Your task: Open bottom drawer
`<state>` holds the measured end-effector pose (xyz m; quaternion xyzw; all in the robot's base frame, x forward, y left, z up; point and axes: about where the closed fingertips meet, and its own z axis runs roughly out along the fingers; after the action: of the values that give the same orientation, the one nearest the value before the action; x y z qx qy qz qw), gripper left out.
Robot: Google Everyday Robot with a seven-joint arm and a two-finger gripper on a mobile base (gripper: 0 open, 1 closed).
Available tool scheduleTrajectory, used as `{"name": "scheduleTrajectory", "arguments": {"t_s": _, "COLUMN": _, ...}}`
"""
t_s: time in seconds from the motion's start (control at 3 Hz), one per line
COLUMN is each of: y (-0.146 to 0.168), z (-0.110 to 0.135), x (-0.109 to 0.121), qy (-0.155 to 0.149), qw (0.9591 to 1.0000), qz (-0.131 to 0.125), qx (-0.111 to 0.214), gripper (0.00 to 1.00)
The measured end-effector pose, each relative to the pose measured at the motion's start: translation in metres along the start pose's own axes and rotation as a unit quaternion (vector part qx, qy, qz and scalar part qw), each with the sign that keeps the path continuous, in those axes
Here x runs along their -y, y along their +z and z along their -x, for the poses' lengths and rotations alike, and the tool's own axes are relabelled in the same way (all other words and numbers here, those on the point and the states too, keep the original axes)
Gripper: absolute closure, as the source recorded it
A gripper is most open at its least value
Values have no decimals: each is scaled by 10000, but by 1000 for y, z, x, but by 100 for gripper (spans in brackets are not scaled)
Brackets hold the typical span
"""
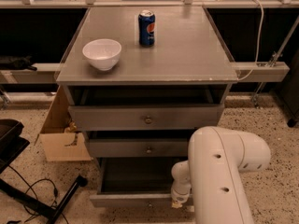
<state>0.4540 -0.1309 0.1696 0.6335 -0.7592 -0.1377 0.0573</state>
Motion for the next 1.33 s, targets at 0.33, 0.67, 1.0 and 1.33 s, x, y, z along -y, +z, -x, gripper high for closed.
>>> {"name": "scheduleTrajectory", "arguments": {"t_s": 0.33, "y": -1, "z": 1, "x": 5, "qy": 0, "qw": 10000, "qz": 0, "qx": 0, "gripper": 100}}
{"name": "scheduleTrajectory", "arguments": {"t_s": 0.67, "y": -2, "z": 1, "x": 7, "qy": 2, "qw": 10000, "qz": 1, "qx": 1, "gripper": 100}}
{"name": "scheduleTrajectory", "arguments": {"t_s": 1.0, "y": -2, "z": 1, "x": 8, "qy": 2, "qw": 10000, "qz": 2, "qx": 1, "gripper": 80}}
{"name": "scheduleTrajectory", "arguments": {"t_s": 1.33, "y": -2, "z": 1, "x": 8, "qy": 2, "qw": 10000, "qz": 2, "qx": 1, "gripper": 57}}
